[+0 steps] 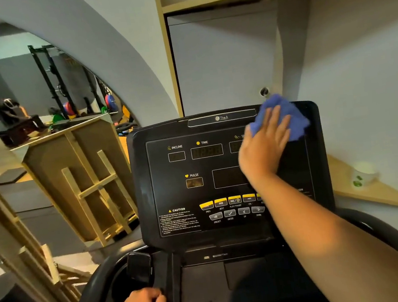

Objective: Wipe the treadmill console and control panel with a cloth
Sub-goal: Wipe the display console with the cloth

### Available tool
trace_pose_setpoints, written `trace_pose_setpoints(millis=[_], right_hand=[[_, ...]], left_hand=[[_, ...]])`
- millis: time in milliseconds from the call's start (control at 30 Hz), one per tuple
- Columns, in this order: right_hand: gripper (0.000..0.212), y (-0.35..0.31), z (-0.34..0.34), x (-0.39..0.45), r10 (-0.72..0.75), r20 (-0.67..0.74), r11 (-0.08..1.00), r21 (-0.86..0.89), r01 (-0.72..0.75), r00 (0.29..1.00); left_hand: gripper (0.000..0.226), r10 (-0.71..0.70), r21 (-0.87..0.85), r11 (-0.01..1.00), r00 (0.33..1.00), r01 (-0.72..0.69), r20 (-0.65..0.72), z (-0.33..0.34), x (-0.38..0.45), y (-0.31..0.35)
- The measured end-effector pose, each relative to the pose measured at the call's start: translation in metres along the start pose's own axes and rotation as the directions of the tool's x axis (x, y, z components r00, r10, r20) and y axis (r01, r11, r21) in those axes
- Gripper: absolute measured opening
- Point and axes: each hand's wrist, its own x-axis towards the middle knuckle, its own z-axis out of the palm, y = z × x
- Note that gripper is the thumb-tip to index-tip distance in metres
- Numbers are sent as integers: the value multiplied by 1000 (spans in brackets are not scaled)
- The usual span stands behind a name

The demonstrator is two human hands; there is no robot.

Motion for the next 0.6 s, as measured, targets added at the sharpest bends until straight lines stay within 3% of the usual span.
trace_pose_setpoints(millis=[67,167,267,333,433,533,600], right_hand=[[67,-16,9,-12,-259,44,963,-69,262,965],[68,-7,14,-12,-596,159,781,-113,614,787],[68,28,0,9,-764,259,579,-129,805,591],[69,55,-9,24,-782,292,535,-138,834,550],[72,94,-19,39,-679,237,694,-101,713,695],[67,130,-31,43,-441,171,895,13,446,881],[64,136,-33,39,-314,132,949,57,309,940]], left_hand=[[31,-7,-9,1000,1000,7,18,2,4,-4],[31,-30,-13,999,999,31,19,5,6,-5],[29,-13,-15,1000,999,13,-29,9,9,-3],[29,-57,-25,998,998,56,-37,11,12,-6],[29,-51,19,999,998,50,41,14,17,-17],[27,-57,3,998,998,57,9,13,15,-13],[18,-49,-20,999,999,49,-3,10,10,-8]])
